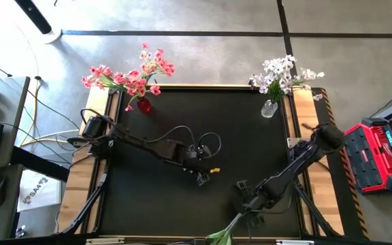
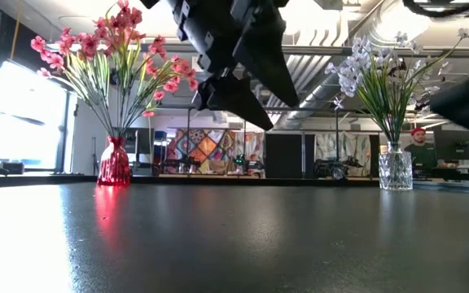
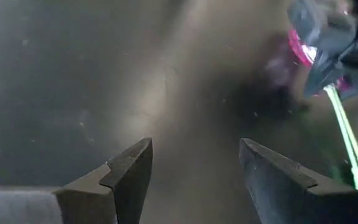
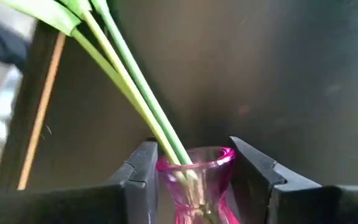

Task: Sort flowers into vase by color
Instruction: Adjust the purple flower vase, then put the middle red tulip into the purple flower vase

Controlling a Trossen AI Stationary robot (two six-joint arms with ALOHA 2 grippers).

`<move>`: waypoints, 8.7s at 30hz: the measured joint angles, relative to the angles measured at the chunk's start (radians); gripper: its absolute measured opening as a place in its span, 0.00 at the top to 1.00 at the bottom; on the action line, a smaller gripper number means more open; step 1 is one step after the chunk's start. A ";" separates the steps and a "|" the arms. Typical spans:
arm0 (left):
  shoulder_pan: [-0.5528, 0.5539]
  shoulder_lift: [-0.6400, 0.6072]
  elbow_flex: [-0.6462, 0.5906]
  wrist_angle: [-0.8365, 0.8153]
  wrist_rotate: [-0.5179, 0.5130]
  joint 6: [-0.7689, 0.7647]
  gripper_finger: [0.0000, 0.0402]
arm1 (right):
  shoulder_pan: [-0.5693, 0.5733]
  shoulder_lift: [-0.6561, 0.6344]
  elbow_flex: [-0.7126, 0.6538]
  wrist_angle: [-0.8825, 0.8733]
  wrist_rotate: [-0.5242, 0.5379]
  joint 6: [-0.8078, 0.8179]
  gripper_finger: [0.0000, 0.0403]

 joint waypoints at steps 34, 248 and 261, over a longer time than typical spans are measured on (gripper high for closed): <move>0.045 -0.548 0.000 -0.132 -0.343 0.018 0.44 | -0.227 -0.401 -0.279 0.208 0.398 0.257 0.70; 0.122 -0.287 -0.145 0.647 0.135 0.483 1.00 | -0.365 -0.416 0.788 -1.017 0.586 0.415 0.71; 0.131 -0.293 -0.144 0.546 0.131 0.456 1.00 | -0.366 -0.416 0.788 -1.044 0.649 0.399 0.71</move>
